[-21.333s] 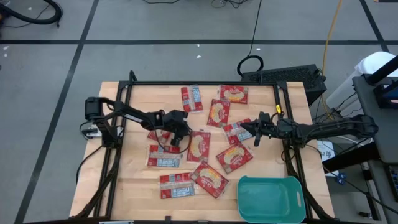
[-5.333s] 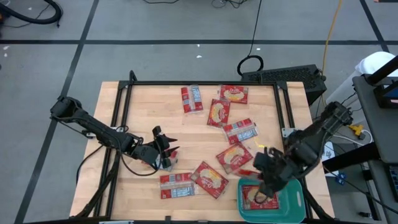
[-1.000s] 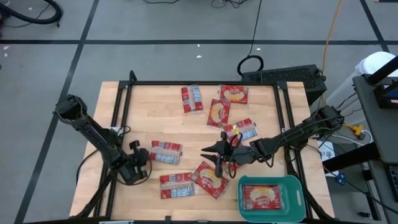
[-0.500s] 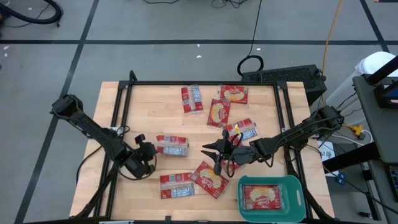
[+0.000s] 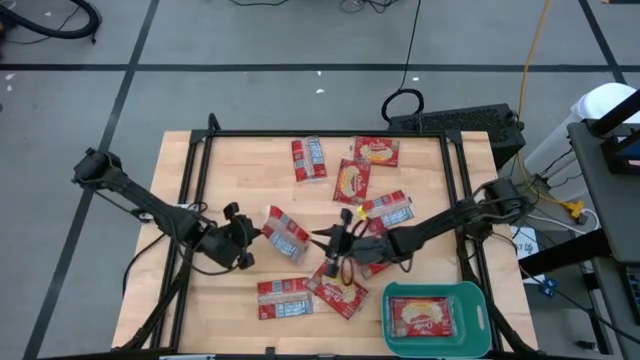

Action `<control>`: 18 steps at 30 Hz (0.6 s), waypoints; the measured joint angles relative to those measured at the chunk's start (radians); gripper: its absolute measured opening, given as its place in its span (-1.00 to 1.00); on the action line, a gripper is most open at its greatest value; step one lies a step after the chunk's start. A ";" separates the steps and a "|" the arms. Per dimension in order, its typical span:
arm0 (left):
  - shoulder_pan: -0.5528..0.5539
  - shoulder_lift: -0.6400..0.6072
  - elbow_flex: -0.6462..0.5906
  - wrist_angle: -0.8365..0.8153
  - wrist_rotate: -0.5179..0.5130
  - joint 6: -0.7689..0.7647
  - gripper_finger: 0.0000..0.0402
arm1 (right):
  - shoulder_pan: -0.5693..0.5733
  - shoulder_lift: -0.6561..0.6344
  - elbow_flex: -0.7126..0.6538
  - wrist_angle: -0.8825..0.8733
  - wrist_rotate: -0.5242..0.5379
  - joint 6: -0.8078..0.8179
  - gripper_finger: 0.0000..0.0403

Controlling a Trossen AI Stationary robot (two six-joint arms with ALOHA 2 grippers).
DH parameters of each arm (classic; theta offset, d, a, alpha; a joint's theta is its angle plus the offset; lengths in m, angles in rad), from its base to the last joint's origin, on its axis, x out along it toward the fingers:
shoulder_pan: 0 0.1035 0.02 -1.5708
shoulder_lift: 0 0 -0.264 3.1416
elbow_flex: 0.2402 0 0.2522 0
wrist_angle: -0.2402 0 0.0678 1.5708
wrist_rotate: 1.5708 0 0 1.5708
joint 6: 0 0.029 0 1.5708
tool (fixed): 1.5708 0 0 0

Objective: Sort popcorn bags into baskets
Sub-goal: Put the popcorn bag into the green bin

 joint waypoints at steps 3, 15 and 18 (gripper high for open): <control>0.034 -0.004 0.000 0.030 0.017 0.034 -1.00 | -0.010 0.065 0.081 -0.034 0.000 -0.024 -0.54; 0.146 -0.001 0.000 0.182 0.092 0.151 -1.00 | -0.016 0.251 0.317 -0.212 0.057 -0.039 -0.15; 0.172 -0.001 0.000 0.195 0.109 0.166 -1.00 | -0.014 0.250 0.317 -0.230 0.098 -0.046 0.00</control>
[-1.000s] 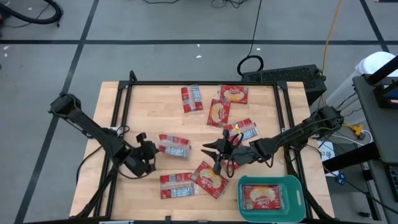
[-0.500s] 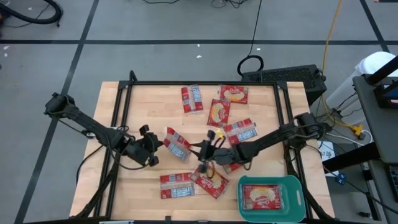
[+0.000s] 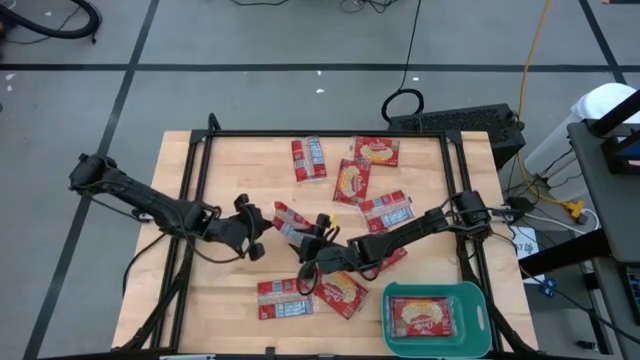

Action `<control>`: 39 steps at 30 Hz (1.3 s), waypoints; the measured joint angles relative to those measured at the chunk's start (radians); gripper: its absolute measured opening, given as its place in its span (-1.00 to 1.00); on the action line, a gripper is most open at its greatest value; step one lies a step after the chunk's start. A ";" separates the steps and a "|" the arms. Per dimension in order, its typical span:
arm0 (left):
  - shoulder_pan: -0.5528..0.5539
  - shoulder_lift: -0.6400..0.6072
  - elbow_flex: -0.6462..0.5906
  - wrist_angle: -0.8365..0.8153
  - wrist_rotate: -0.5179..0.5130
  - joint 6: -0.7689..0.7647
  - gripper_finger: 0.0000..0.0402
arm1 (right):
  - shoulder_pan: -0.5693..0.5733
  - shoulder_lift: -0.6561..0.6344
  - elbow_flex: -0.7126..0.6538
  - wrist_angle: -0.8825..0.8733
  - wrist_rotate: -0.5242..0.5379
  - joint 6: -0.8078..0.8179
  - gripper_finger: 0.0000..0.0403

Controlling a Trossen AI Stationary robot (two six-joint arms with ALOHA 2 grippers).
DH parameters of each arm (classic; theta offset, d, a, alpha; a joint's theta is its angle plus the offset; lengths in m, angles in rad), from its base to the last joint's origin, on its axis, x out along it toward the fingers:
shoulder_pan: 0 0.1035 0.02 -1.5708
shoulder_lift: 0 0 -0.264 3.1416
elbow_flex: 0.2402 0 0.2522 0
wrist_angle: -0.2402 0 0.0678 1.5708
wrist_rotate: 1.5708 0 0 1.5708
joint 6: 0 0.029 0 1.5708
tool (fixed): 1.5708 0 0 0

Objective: Sort popcorn bags into baskets
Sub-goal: Put the popcorn bag into the green bin

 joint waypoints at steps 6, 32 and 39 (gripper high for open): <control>0.047 0.000 0.000 0.074 0.024 0.006 -1.00 | -0.018 0.000 -0.001 -0.035 0.004 0.002 0.21; 0.068 0.000 0.000 0.143 0.106 0.047 -0.81 | -0.085 0.025 -0.002 -0.155 -0.023 0.114 -0.90; 0.048 -0.001 0.000 0.192 0.111 0.101 -0.42 | -0.079 0.011 -0.003 -0.166 -0.091 0.134 -0.89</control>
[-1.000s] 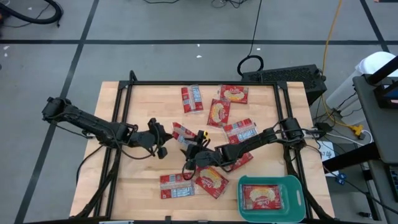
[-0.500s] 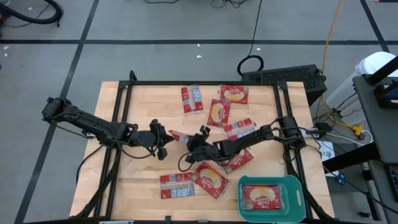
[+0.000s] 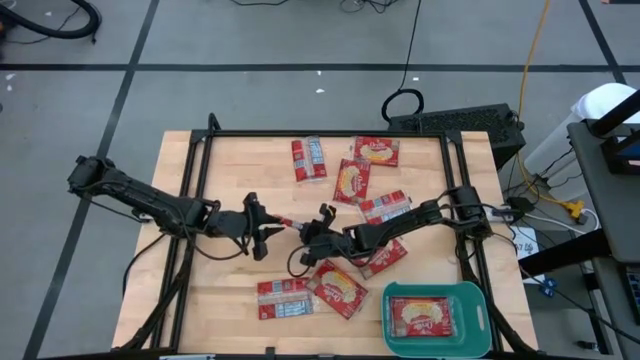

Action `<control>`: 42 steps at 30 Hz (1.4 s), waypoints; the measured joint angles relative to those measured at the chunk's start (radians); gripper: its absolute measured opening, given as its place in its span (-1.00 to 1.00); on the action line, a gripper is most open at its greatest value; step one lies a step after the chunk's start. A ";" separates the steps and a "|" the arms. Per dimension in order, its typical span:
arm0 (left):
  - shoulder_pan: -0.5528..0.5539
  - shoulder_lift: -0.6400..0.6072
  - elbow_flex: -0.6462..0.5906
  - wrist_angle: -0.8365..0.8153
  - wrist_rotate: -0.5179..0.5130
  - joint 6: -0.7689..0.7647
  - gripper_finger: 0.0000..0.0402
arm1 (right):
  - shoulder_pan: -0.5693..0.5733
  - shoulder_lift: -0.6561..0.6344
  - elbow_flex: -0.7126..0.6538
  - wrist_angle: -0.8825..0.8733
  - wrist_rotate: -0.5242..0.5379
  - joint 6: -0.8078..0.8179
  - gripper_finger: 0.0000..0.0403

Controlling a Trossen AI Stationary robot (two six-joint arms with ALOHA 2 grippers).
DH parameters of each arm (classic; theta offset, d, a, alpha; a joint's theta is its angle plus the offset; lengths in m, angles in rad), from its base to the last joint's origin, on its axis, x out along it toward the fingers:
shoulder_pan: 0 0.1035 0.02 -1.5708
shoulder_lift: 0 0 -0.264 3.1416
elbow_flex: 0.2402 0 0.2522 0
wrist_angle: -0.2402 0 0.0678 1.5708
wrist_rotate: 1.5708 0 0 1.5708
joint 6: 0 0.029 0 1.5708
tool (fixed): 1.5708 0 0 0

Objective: Sort popcorn bags into baskets
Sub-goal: Put the popcorn bag into the green bin

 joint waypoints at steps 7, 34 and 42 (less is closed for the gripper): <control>-0.003 -0.005 0.000 0.018 -0.019 0.111 -0.10 | 0.000 -0.028 0.000 -0.039 -0.087 0.020 -0.92; -0.104 -0.046 -0.045 0.025 -0.266 0.198 0.25 | 0.116 -0.397 -0.106 -0.273 -0.035 0.064 -0.93; -0.104 -0.046 -0.188 0.387 -0.211 0.333 0.25 | 0.119 -0.484 -0.427 0.369 -0.039 -0.055 -0.90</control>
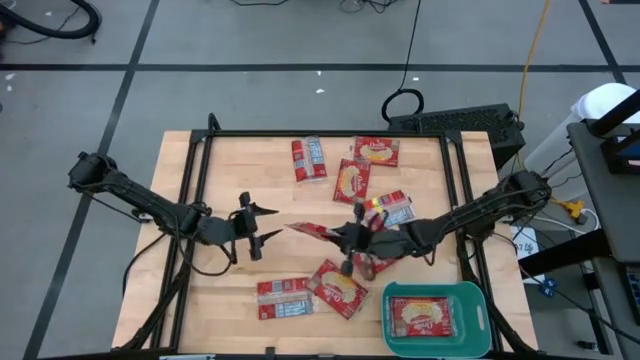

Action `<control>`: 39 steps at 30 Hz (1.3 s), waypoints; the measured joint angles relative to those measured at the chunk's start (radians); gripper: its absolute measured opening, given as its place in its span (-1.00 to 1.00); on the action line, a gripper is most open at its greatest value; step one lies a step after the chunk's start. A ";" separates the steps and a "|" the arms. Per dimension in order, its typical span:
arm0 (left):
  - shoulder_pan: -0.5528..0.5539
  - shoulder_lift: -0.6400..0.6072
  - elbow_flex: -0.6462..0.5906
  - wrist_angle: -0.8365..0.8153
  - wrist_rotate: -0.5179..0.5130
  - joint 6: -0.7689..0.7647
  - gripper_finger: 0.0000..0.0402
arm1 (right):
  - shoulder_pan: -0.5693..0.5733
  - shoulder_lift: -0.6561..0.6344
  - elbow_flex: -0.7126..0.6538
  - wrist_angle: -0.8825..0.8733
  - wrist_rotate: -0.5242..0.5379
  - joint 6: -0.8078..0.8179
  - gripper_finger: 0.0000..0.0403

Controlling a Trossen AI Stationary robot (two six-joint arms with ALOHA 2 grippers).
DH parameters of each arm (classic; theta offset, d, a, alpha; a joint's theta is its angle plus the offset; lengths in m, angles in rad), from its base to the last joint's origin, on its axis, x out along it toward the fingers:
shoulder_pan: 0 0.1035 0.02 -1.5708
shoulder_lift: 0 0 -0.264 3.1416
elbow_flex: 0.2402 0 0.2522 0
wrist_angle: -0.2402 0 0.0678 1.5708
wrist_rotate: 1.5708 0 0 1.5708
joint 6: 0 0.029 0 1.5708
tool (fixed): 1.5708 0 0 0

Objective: Sort popcorn bags into baskets
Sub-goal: Put the popcorn bag into the green bin

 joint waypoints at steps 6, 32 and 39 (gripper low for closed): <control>-0.036 0.000 -0.104 0.339 0.077 0.175 0.25 | -0.020 0.001 -0.128 0.183 -0.069 0.162 -0.91; -0.195 0.293 0.030 0.485 0.015 1.220 0.54 | -0.269 0.002 -0.133 -0.091 -1.130 0.911 -0.88; -0.184 0.472 0.129 0.483 0.024 1.297 0.81 | -0.278 0.002 -0.132 -0.092 -1.187 0.948 -0.88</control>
